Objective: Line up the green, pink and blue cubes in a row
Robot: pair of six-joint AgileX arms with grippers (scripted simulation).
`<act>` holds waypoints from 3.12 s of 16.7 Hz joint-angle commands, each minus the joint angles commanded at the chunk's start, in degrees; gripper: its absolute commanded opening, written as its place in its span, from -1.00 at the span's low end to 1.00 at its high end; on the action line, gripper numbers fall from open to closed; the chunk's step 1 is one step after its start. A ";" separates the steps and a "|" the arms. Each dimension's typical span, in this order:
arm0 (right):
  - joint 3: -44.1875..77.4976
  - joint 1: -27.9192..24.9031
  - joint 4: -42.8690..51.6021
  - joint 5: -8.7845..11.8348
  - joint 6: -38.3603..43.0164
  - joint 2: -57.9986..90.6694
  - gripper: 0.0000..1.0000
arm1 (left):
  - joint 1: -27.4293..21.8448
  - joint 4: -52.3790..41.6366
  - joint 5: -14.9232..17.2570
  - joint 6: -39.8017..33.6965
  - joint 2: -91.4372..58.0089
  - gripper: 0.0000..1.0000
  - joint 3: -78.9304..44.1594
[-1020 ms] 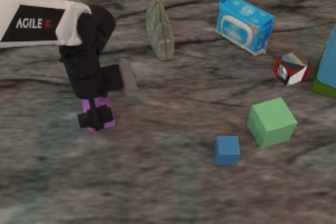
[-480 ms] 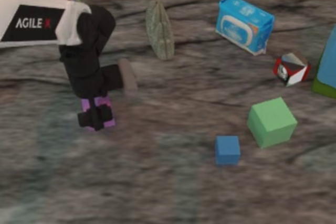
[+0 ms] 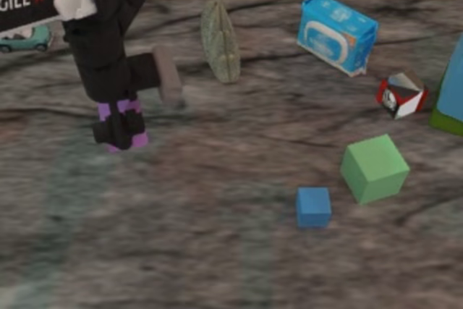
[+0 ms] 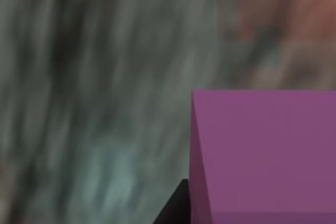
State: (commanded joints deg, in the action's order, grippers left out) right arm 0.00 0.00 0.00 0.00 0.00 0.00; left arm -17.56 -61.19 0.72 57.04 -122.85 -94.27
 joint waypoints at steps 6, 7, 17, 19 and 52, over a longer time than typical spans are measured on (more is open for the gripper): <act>0.00 0.00 0.00 0.00 0.00 0.00 1.00 | -1.16 -0.43 -0.03 -0.37 -0.11 -1.00 -0.54; 0.00 0.00 0.00 0.00 0.00 0.00 1.00 | -2.49 -0.82 -0.04 -1.00 -0.33 -1.00 -1.08; 0.00 0.00 0.00 0.00 0.00 0.00 1.00 | -27.80 -6.09 -0.46 -12.49 -1.51 -1.00 -7.48; 0.00 0.00 0.00 0.00 0.00 0.00 1.00 | -28.14 -6.15 -0.48 -12.72 -1.47 -1.00 -7.57; 0.00 0.00 0.00 0.00 0.00 0.00 1.00 | -28.31 7.16 -0.43 -12.83 -6.32 1.00 0.89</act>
State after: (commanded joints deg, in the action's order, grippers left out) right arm 0.00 0.00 0.00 0.00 0.00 0.00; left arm -45.87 -54.03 0.29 44.22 -129.17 -93.38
